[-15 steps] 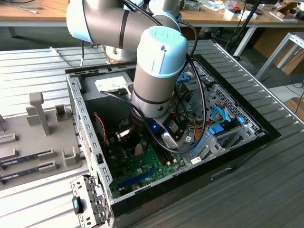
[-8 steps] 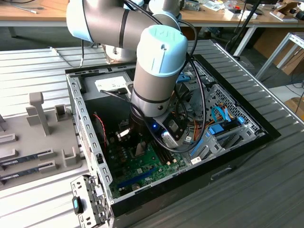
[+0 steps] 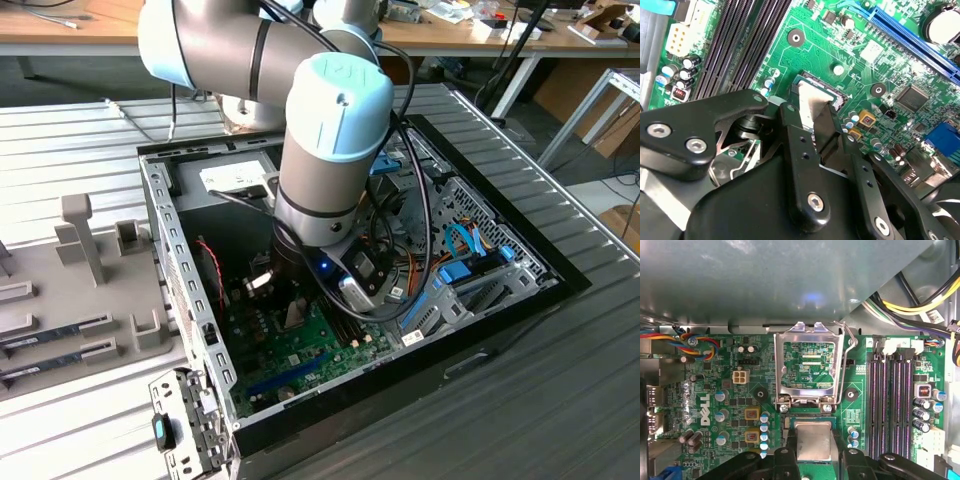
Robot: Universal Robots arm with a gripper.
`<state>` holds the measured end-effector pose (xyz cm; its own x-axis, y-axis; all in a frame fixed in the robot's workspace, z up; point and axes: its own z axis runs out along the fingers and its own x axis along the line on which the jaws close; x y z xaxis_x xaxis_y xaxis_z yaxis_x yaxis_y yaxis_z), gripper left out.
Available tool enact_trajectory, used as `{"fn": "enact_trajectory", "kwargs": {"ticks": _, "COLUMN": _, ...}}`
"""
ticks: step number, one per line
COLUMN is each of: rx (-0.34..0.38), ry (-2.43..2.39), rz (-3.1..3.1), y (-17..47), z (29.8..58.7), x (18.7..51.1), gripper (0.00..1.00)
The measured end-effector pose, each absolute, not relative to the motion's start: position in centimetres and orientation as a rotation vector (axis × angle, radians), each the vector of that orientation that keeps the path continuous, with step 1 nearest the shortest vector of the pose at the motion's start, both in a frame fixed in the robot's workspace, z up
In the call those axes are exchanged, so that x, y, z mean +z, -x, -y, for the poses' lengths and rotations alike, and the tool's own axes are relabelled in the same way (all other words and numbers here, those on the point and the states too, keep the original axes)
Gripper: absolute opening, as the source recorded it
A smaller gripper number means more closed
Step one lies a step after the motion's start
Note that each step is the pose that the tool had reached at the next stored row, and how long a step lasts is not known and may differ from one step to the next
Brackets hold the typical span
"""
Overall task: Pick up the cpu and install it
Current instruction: 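Place the cpu into insertion slot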
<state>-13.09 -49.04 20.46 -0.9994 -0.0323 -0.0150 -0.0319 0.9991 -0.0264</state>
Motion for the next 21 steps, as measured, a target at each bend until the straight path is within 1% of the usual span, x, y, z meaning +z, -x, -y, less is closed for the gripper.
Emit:
{"fn": "enact_trajectory", "kwargs": {"ticks": 8, "rx": -0.039, "ry": 0.050, "rz": -3.125, "y": 13.12, "z": 49.05, "x": 20.45, "gripper": 0.38}}
{"fn": "enact_trajectory", "kwargs": {"ticks": 9, "rx": -0.039, "ry": 0.050, "rz": -3.125, "y": 13.12, "z": 49.05, "x": 20.45, "gripper": 0.44}}
{"fn": "enact_trajectory", "kwargs": {"ticks": 21, "rx": -0.036, "ry": 0.062, "rz": -3.125, "y": 13.18, "z": 49.05, "x": 20.13, "gripper": 0.44}}
